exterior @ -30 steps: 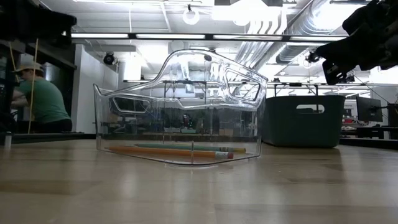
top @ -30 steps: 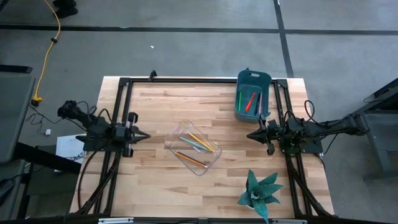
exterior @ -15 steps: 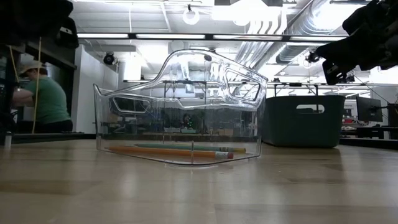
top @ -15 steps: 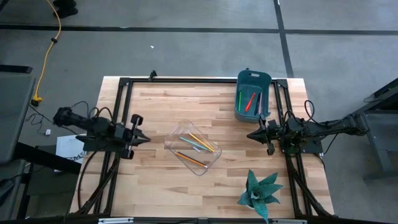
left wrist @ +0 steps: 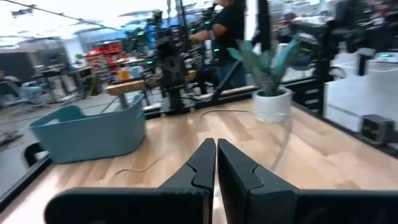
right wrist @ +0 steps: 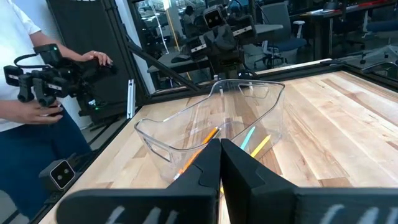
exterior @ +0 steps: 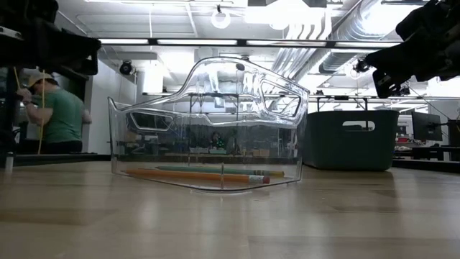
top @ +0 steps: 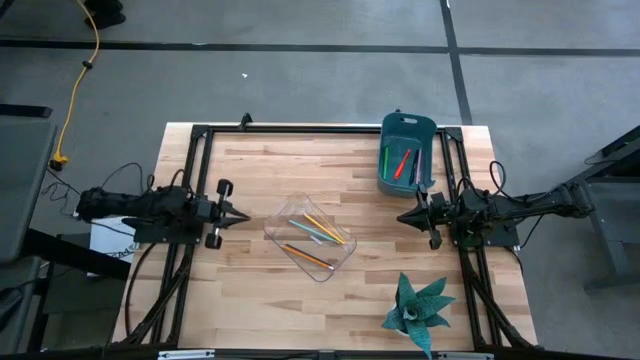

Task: Sort pens & pencils
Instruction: Return to Home Position

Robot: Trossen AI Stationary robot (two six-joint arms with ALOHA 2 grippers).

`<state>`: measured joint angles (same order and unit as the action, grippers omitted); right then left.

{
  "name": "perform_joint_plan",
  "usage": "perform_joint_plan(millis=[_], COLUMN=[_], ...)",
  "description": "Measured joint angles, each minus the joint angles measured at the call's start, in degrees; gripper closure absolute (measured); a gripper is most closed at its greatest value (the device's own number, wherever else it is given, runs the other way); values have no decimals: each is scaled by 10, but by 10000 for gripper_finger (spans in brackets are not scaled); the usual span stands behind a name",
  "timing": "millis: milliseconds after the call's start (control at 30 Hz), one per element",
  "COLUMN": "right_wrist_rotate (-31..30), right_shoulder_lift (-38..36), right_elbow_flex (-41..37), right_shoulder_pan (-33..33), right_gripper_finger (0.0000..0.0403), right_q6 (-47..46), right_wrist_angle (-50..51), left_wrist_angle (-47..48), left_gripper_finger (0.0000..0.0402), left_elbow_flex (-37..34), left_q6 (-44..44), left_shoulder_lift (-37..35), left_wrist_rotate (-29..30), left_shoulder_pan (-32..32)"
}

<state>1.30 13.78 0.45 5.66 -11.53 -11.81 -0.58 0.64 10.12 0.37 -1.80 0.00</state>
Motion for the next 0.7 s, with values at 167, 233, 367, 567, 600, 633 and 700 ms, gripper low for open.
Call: perform_joint_plan(millis=[167,233,367,567,600,633,700], right_wrist_rotate=[0,0,0,0,0,0,0], right_shoulder_lift=[0,0,0,0,0,0,0], right_elbow_flex=[0,0,0,0,0,0,0], right_shoulder_pan=[0,0,0,0,0,0,0], right_gripper_finger=[402,402,402,402,402,402,402], right_q6=[0,0,0,0,0,0,0], right_wrist_angle=[0,0,0,0,0,0,0], left_wrist_angle=[0,0,0,2,2,2,2], left_gripper_finger=[394,394,394,394,394,394,394], left_elbow_flex=[0,0,0,0,0,0,0], left_q6=[2,3,24,51,51,51,49], left_shoulder_lift=[0,0,0,0,0,0,0], left_wrist_rotate=[0,0,1,10,10,9,10], left_shoulder_pan=[43,60,84,86,86,86,86])
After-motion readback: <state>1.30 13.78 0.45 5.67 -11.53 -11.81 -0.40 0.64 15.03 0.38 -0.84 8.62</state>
